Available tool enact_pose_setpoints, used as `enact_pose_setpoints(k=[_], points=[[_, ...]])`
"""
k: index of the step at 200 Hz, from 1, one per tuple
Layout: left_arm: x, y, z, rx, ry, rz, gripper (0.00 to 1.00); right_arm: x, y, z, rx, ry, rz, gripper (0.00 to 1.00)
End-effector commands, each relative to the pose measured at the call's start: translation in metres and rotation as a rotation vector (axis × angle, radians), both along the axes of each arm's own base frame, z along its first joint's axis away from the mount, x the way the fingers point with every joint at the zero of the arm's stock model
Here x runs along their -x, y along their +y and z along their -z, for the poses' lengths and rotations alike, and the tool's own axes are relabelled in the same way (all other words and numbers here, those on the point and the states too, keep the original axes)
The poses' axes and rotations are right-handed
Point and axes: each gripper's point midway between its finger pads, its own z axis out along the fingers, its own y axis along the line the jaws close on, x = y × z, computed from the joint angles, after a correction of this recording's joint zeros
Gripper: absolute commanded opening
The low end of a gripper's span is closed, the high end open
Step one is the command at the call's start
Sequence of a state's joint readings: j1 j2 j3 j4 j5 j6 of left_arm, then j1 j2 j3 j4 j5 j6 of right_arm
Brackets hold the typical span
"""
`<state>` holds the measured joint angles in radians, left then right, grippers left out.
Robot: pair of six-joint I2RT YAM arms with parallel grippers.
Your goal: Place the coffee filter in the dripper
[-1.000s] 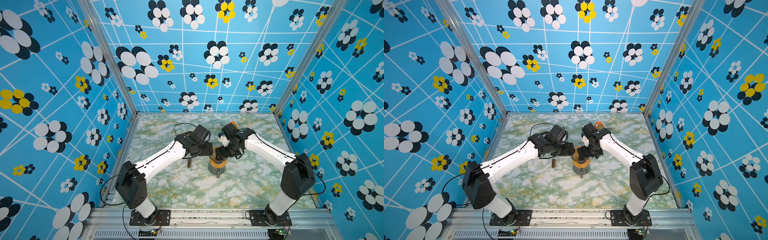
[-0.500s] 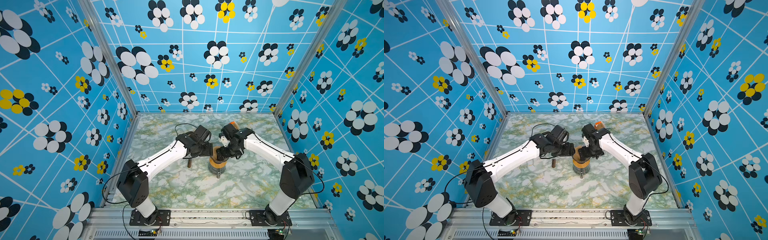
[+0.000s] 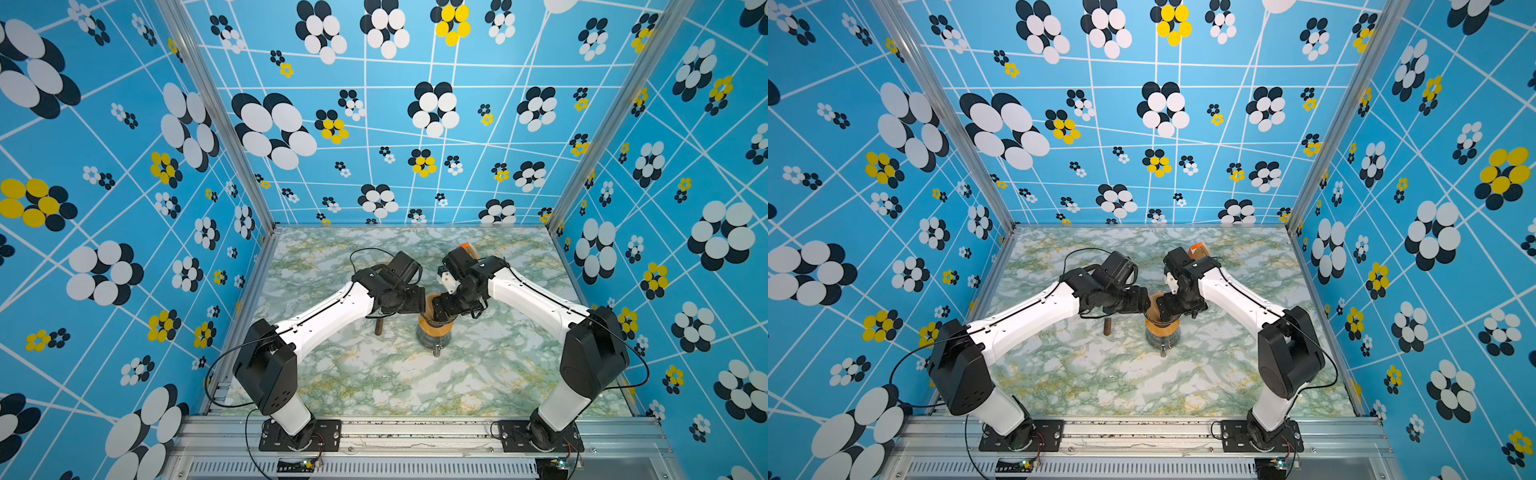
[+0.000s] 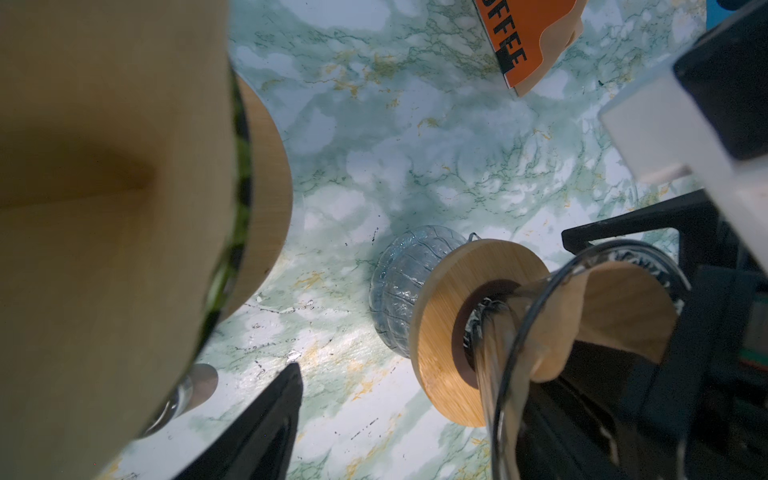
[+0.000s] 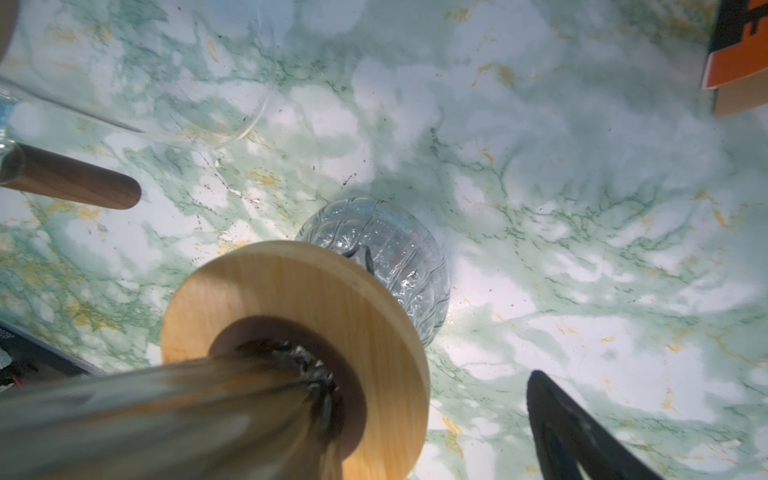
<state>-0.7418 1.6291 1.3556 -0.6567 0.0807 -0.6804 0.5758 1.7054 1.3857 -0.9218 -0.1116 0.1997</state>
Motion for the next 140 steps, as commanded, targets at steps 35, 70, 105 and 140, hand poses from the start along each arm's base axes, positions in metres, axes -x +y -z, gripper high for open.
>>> enact_pose_setpoints(k=[35, 70, 105, 140], points=[[0.005, -0.002, 0.009, -0.02, 0.007, 0.014, 0.77, -0.005, 0.008, -0.028, -0.135, -0.048, 0.037, 0.91], [0.007, -0.006, 0.01, -0.019, 0.01, 0.024, 0.77, -0.003, 0.007, -0.017, -0.118, -0.023, 0.034, 0.91], [0.008, -0.007, 0.015, -0.025, 0.017, 0.026, 0.77, 0.0, 0.001, -0.009, -0.087, -0.01, 0.036, 0.91], [0.008, -0.007, 0.02, -0.032, 0.026, 0.023, 0.77, 0.002, -0.005, 0.001, -0.047, 0.002, 0.034, 0.91]])
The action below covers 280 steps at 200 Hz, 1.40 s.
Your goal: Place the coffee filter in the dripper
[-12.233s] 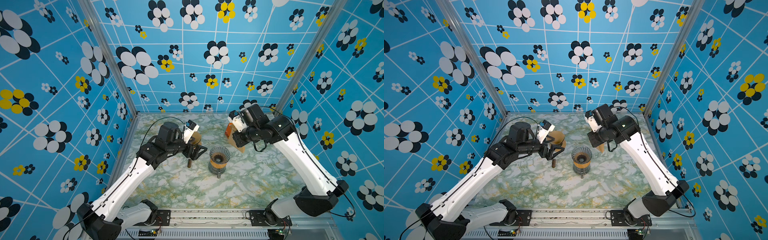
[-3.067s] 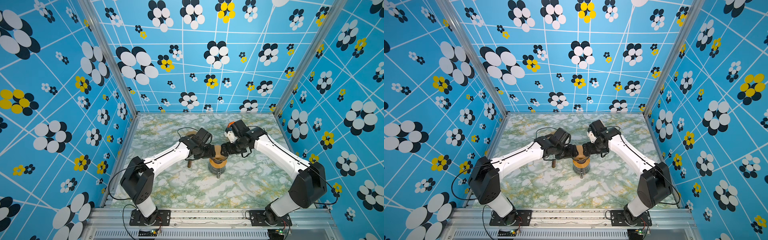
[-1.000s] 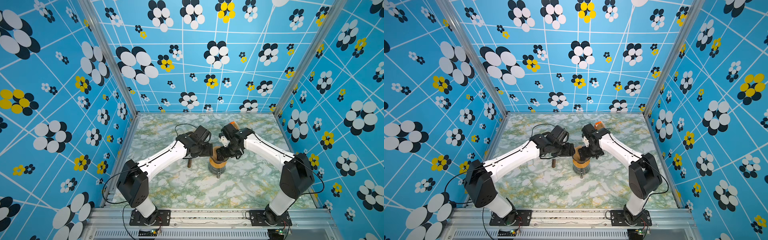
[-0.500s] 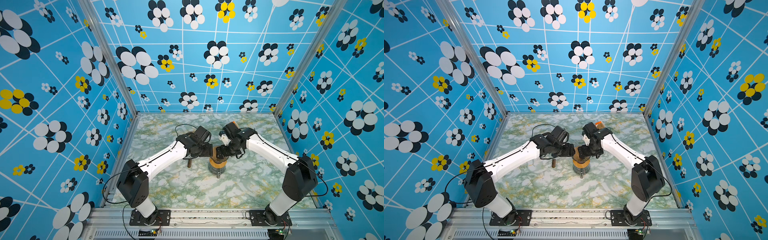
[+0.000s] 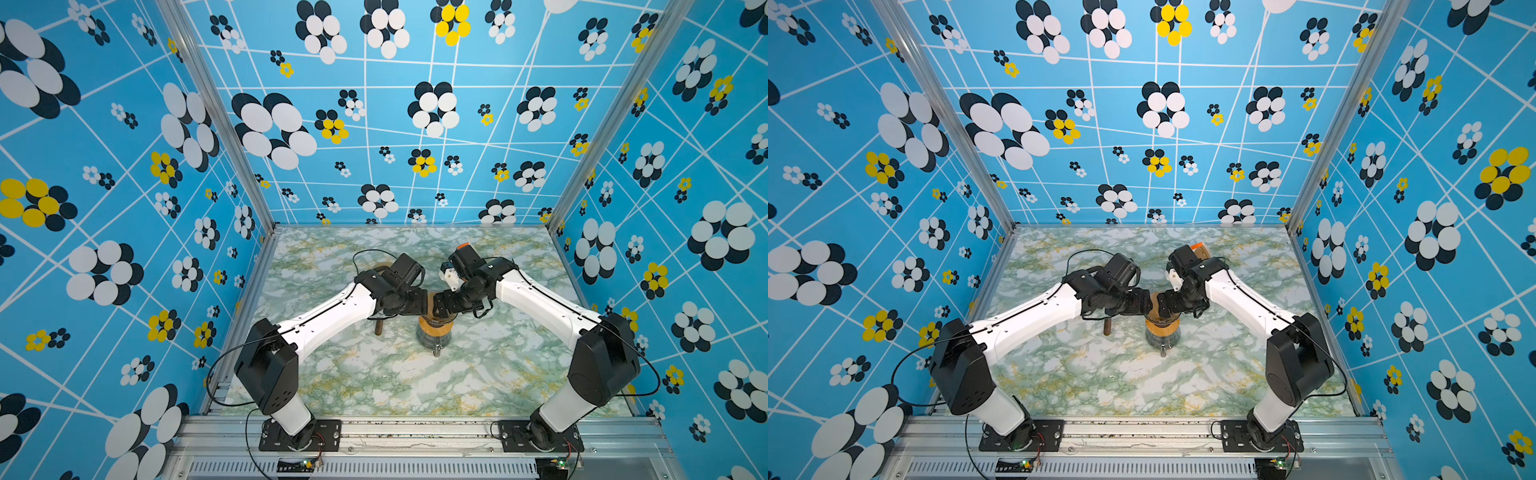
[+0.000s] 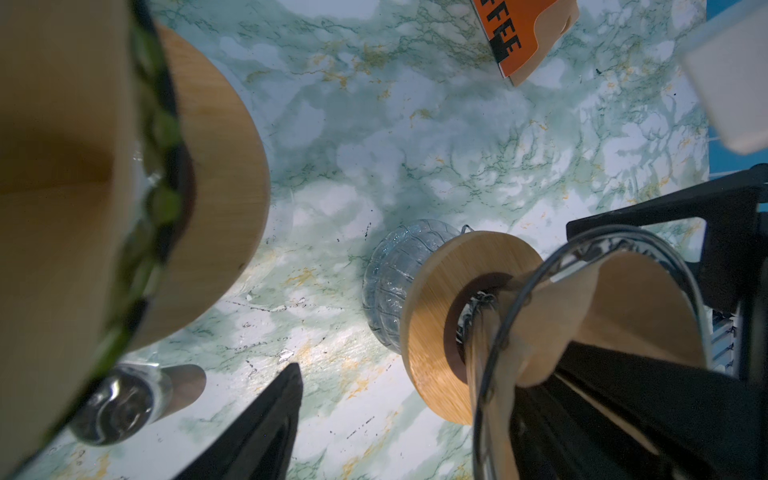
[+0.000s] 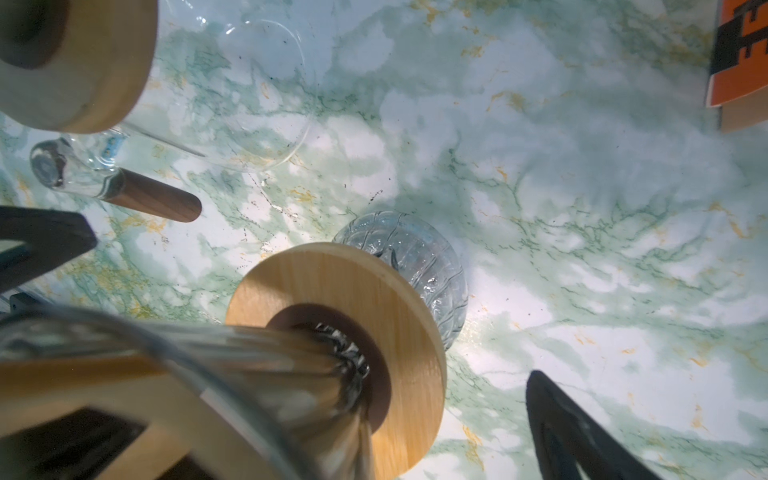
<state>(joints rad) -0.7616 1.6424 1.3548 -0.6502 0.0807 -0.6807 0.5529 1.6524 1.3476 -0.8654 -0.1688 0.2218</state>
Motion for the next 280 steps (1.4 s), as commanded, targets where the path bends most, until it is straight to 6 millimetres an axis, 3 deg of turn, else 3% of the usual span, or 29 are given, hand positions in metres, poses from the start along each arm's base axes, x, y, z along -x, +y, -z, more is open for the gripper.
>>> enact_pose_setpoints(k=[1, 136, 172, 204, 280], points=[[0.003, 0.0, 0.015, -0.028, 0.02, 0.004, 0.77, 0.005, -0.008, 0.013, 0.042, 0.03, 0.004, 0.91], [0.006, -0.006, 0.023, -0.03, 0.035, 0.014, 0.77, 0.002, -0.012, 0.022, 0.069, 0.031, 0.027, 0.91], [0.006, -0.005, 0.021, -0.031, 0.032, 0.014, 0.77, -0.001, -0.001, 0.001, -0.053, 0.006, 0.045, 0.9], [0.006, -0.006, 0.022, -0.032, 0.033, 0.015, 0.77, -0.003, -0.003, -0.014, -0.106, -0.006, 0.063, 0.9], [0.006, -0.008, 0.023, -0.032, 0.034, 0.019, 0.77, 0.0, -0.02, 0.011, -0.012, 0.02, 0.071, 0.9]])
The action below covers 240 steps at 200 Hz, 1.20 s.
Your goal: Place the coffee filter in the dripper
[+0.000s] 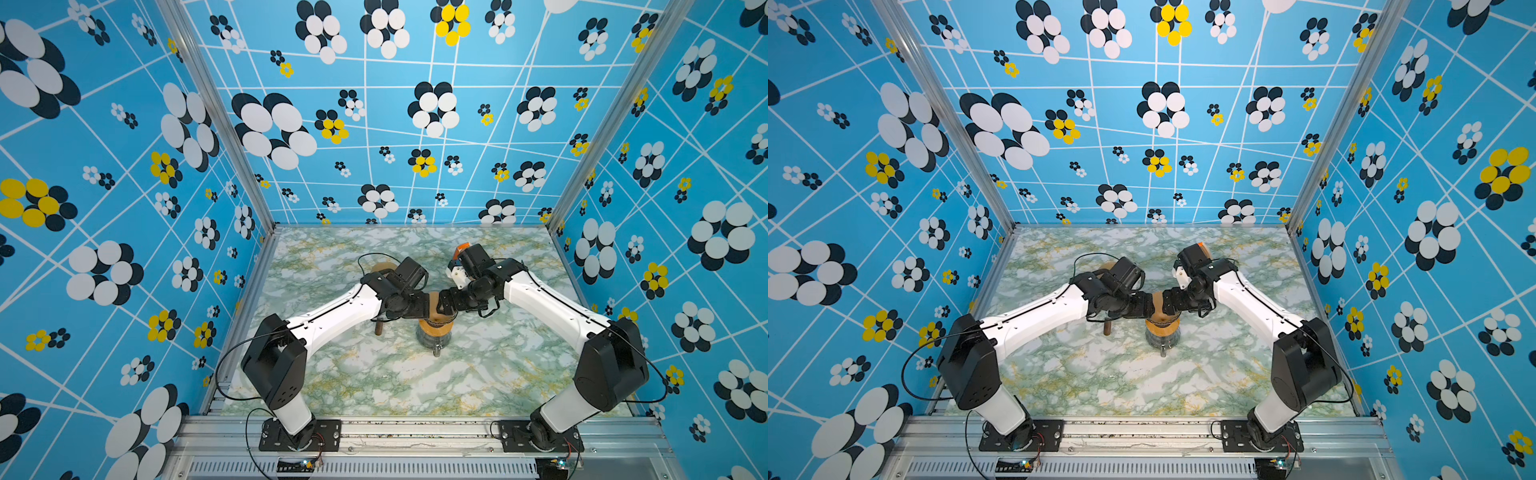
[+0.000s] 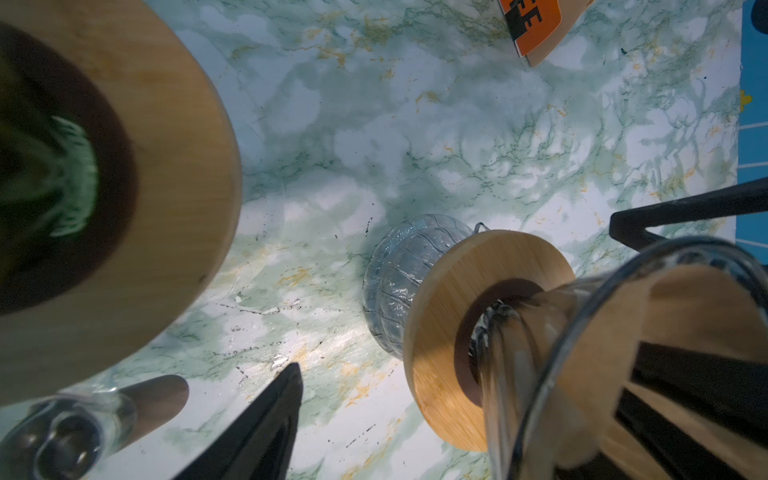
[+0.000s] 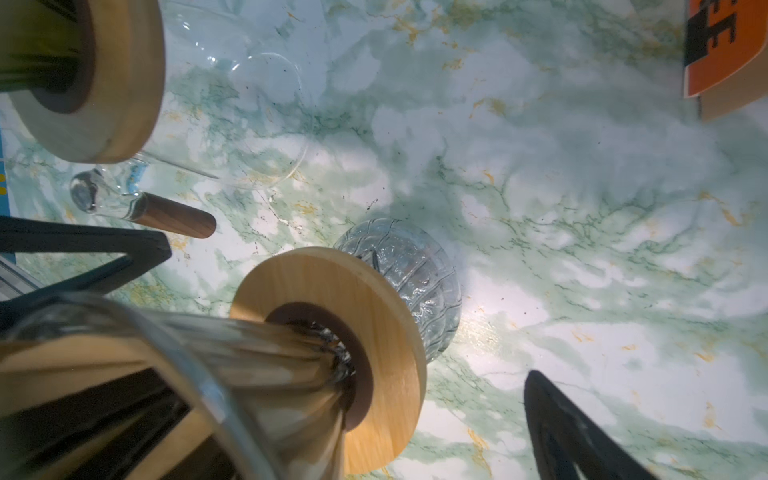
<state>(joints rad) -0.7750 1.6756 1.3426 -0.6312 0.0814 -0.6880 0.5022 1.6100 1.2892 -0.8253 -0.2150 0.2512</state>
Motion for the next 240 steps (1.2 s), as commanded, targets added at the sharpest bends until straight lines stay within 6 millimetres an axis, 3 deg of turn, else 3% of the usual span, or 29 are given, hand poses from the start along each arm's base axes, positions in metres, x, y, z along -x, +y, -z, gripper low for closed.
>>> enact_pose_setpoints(k=[1, 52, 115, 172, 240], points=[[0.003, -0.002, 0.008, -0.017, 0.012, 0.012, 0.77, 0.001, -0.008, 0.011, 0.045, 0.009, 0.008, 0.9], [0.003, 0.0, 0.008, -0.023, 0.01, 0.008, 0.77, 0.0, -0.009, 0.017, 0.05, 0.01, 0.019, 0.89], [0.004, -0.002, 0.008, -0.017, 0.011, 0.012, 0.77, 0.0, 0.017, -0.01, -0.126, -0.026, -0.012, 0.89], [0.004, -0.003, 0.008, -0.019, 0.012, 0.014, 0.77, -0.005, 0.019, 0.009, -0.106, 0.007, -0.004, 0.89], [0.004, -0.005, 0.01, -0.021, 0.014, 0.018, 0.77, -0.004, 0.004, 0.028, 0.002, 0.027, 0.021, 0.89]])
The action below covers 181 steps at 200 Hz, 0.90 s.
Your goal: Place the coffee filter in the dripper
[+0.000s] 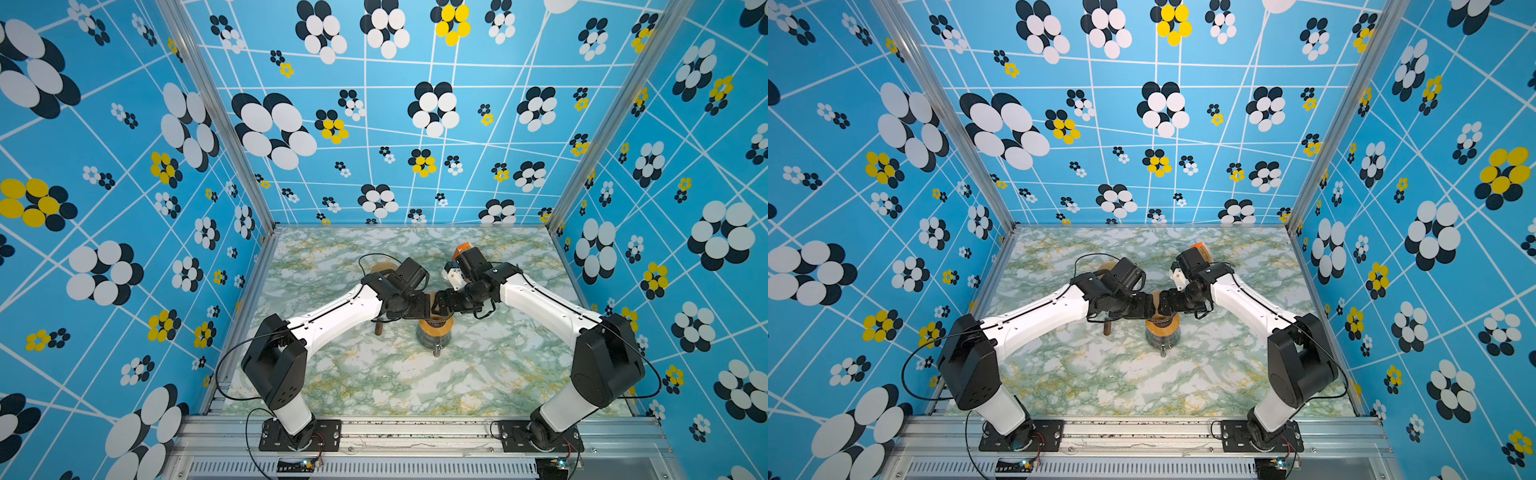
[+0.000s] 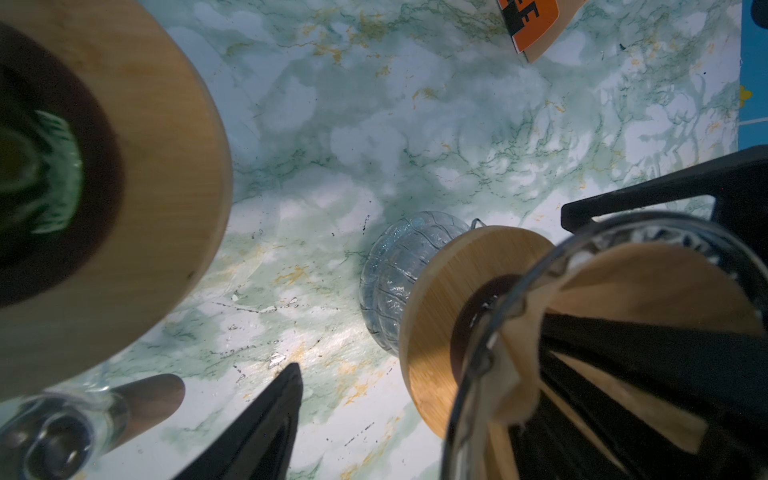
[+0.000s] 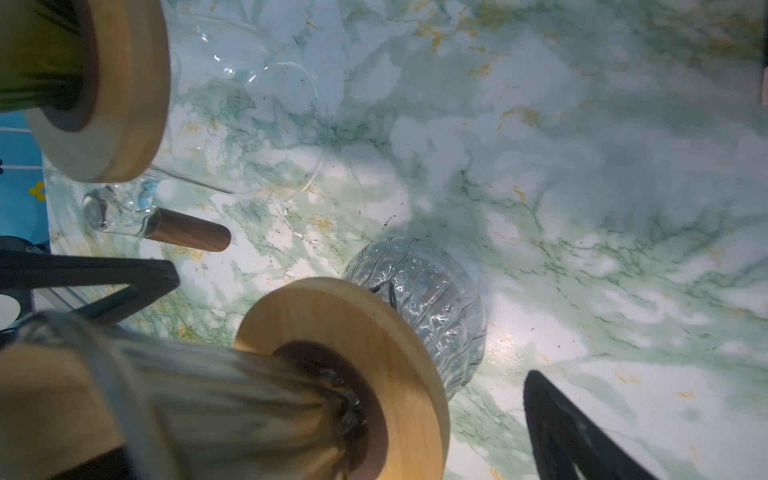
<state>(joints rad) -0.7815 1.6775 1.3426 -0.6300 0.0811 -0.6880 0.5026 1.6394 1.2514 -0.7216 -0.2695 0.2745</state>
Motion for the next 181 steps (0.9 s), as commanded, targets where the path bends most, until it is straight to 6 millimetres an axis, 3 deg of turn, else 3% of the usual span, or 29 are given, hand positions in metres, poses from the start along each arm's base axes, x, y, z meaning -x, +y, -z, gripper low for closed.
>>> enact_pose_setpoints(k=[1, 132, 181], points=[[0.002, -0.002, 0.009, -0.02, 0.014, 0.011, 0.77, 0.004, -0.011, 0.016, 0.069, 0.025, 0.019, 0.89], [0.002, -0.005, 0.001, -0.013, -0.003, 0.019, 0.77, 0.016, -0.018, 0.009, 0.067, 0.018, 0.034, 0.89], [0.002, -0.006, 0.004, -0.015, 0.003, 0.02, 0.77, 0.015, -0.021, 0.017, 0.093, 0.033, 0.043, 0.89]])
